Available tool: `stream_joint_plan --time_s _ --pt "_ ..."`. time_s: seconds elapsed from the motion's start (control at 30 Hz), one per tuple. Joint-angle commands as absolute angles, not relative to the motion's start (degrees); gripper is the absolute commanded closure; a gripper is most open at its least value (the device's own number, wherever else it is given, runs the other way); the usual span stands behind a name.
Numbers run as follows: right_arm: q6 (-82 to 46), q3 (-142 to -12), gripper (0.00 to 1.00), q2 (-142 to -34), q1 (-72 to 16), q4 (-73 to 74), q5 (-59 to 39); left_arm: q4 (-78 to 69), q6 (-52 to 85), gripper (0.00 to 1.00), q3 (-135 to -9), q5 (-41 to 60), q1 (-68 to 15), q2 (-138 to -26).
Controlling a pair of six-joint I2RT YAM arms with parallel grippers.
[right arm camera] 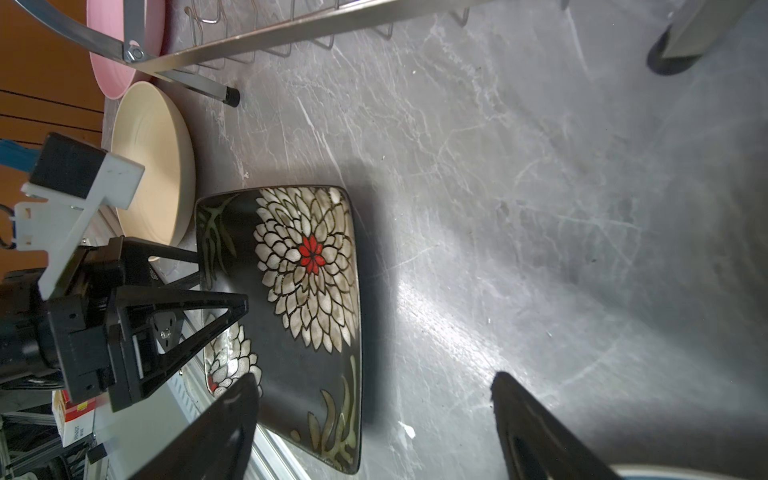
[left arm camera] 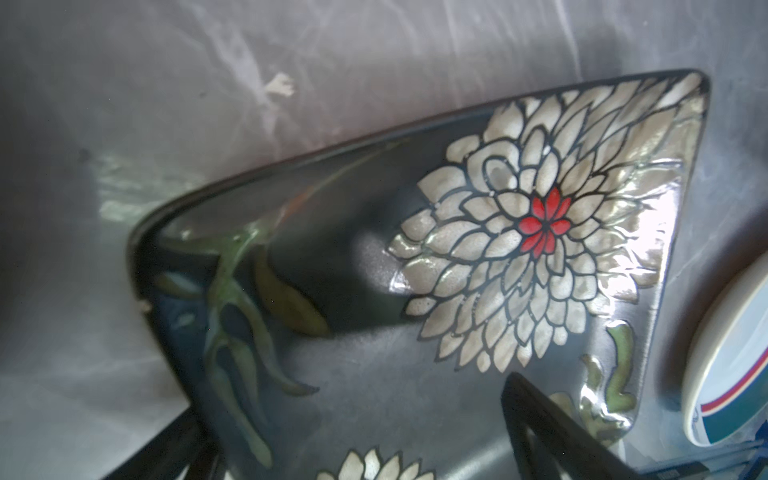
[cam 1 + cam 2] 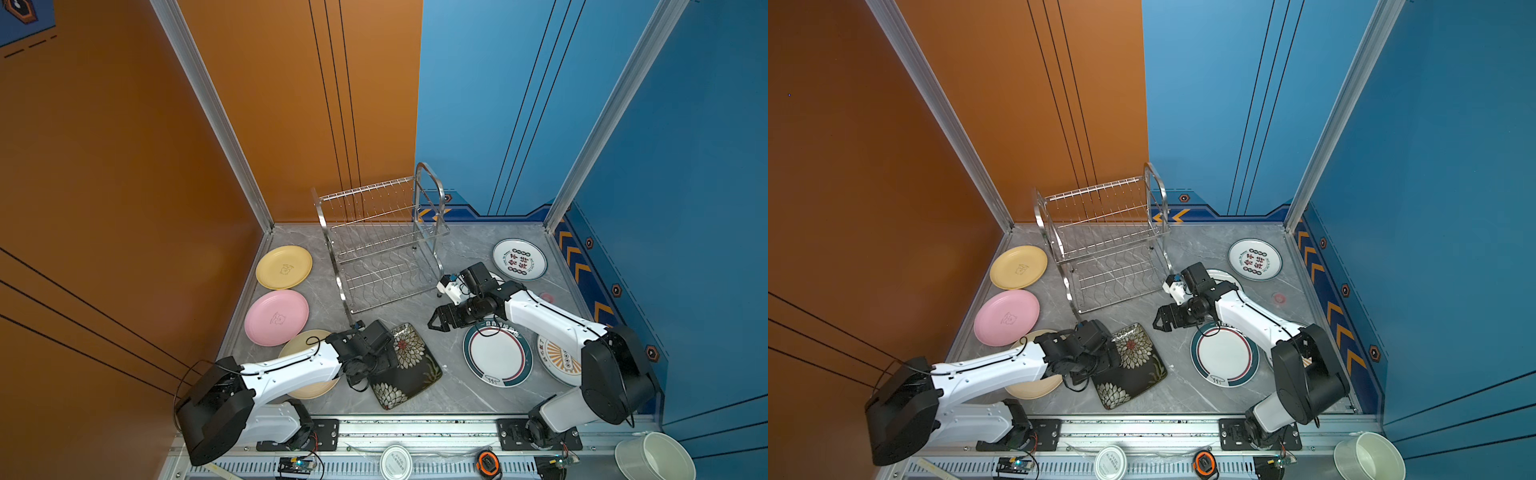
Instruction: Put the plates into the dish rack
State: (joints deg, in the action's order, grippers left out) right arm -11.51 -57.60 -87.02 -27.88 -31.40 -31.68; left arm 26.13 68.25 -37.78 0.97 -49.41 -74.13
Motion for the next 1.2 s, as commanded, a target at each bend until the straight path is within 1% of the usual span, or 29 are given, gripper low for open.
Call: stream_joint_plan --time_s 0.0,0.17,0.3,0.53,0.73,1.07,1.13,1.17 --pt "-12.65 -57.98 0.12 -87.85 -28.56 -33.66 -33.25 24.61 59.99 0.02 -41.54 5.87 -48.17 -76.57" --pt "-14.36 -56.66 0.12 -88.8 -29.65 -33.78 -33.6 26.31 57.45 0.02 -41.74 8.37 -47.28 -76.72" --pt "-16.53 -55.19 0.15 -90.06 -31.11 -34.01 -33.62 26.28 56.23 0.0 -38.7 9.61 -47.36 -74.4" --pt "-18.88 -52.28 0.16 -90.48 -33.01 -33.55 -32.63 25.0 52.39 0.03 -36.95 10.59 -46.96 -73.92" --pt "-20.62 -50.65 0.17 -91.1 -33.65 -31.07 -32.35 19.52 52.95 0.06 -34.15 11.83 -46.3 -73.8" --pt "-22.57 -48.52 0.19 -93.29 -34.61 -26.97 -32.89 16.19 52.91 0.12 -32.0 12.95 -46.01 -74.11" --pt "-22.59 -48.34 0.19 -93.97 -34.85 -26.04 -33.7 15.55 52.99 0.18 -31.65 13.16 -46.03 -74.29" --pt "-22.59 -48.24 0.2 -94.44 -34.97 -25.56 -34.07 15.12 52.93 0.19 -31.54 13.34 -46.05 -74.49"
